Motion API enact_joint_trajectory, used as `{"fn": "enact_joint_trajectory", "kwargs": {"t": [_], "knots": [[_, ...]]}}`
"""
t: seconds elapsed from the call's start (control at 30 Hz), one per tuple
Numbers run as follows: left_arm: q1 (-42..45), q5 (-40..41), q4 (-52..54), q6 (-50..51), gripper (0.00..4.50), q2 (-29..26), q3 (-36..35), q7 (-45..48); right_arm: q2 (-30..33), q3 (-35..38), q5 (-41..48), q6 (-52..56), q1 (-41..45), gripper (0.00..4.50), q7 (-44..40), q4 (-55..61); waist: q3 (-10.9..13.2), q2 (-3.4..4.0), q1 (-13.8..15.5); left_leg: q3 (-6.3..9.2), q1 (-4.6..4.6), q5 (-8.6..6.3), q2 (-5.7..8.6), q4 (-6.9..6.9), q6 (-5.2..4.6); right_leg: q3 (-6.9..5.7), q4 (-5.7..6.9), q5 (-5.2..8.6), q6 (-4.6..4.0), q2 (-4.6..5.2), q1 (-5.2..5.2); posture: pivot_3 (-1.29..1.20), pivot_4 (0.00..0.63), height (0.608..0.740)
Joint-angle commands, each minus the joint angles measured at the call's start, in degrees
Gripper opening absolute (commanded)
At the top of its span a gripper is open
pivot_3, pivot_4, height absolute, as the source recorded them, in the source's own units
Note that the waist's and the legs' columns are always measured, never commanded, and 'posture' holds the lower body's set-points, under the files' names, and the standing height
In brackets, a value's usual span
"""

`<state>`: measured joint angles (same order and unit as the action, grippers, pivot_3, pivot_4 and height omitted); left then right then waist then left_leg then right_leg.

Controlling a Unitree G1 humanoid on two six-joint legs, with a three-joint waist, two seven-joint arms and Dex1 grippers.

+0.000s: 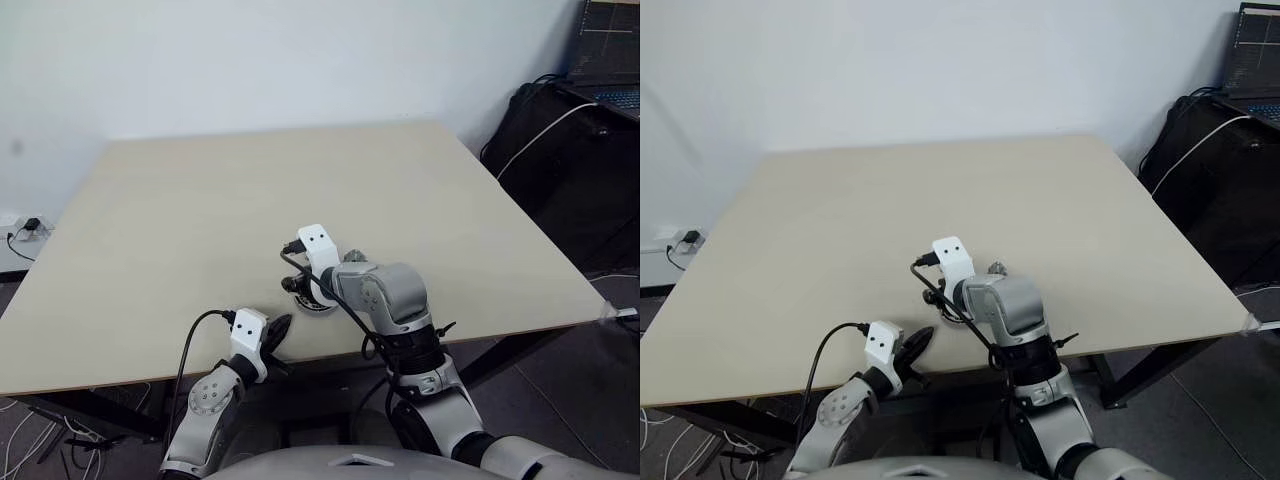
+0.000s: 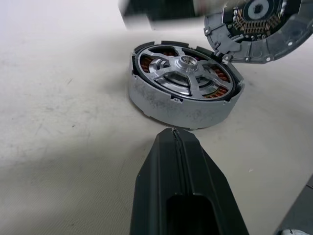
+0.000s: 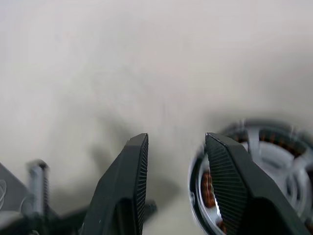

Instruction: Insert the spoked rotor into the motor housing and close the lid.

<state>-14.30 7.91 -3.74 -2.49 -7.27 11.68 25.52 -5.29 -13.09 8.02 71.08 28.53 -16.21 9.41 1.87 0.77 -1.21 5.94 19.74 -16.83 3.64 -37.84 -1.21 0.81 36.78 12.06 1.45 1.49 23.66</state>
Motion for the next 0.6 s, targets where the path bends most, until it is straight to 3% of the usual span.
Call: {"fn": "enact_joint_trajectory", "kwargs": {"t": [0.03,0.1,0.23,0.43,0.6], "knots": [[0.91,0.5,2.39,0.12,0.0,-0.27,-0.22,0.63,3.73,-3.76,-2.06,-14.75,-0.01,1.81,-1.18,6.62,0.02,0.02,-0.13,0.0,-0.03,-0.01,0.0,0.0,-0.01,-0.01,-0.03,0.0,0.01,0.0,0.0,0.0,0.0,0.74],[1.08,0.49,2.47,0.38,0.0,-0.43,-0.18,0.84,5.47,-4.17,-4.23,-20.8,-0.61,1.42,0.55,7.02,0.02,0.01,-0.2,0.0,-0.03,-0.01,0.0,0.0,-0.01,-0.03,-0.05,0.01,0.02,0.0,-0.03,0.0,0.0,0.74],[1.51,0.17,2.6,0.54,0.0,-0.72,-0.13,1.11,9.46,-3.39,-10.78,-30.58,-1.86,0.13,6.49,6.52,0.02,-0.02,-0.09,-0.01,-0.02,0.0,-0.01,0.0,0.0,-0.01,-0.02,0.0,0.02,-0.01,-0.08,0.0,0.0,0.74],[2.21,-0.31,3.28,0.53,0.0,-1.78,0.34,1.71,15.27,3.84,-17.67,-33.7,-6.72,0.06,14.68,6.98,0.03,-0.05,0.55,-0.04,0.0,0.0,0.01,-0.01,0.0,0.05,-0.03,0.01,0.01,0.0,-0.09,0.0,0.0,0.74],[2.81,-0.62,3.32,0.55,0.0,-2.68,0.6,2.43,21.55,6.8,-21.23,-30.79,-15.25,0.06,14.32,8.88,0.04,-0.06,0.67,-0.07,0.05,-0.01,0.0,0.02,-0.02,0.07,-0.04,0.04,-0.04,0.0,-0.06,0.0,0.0,0.74]]}}
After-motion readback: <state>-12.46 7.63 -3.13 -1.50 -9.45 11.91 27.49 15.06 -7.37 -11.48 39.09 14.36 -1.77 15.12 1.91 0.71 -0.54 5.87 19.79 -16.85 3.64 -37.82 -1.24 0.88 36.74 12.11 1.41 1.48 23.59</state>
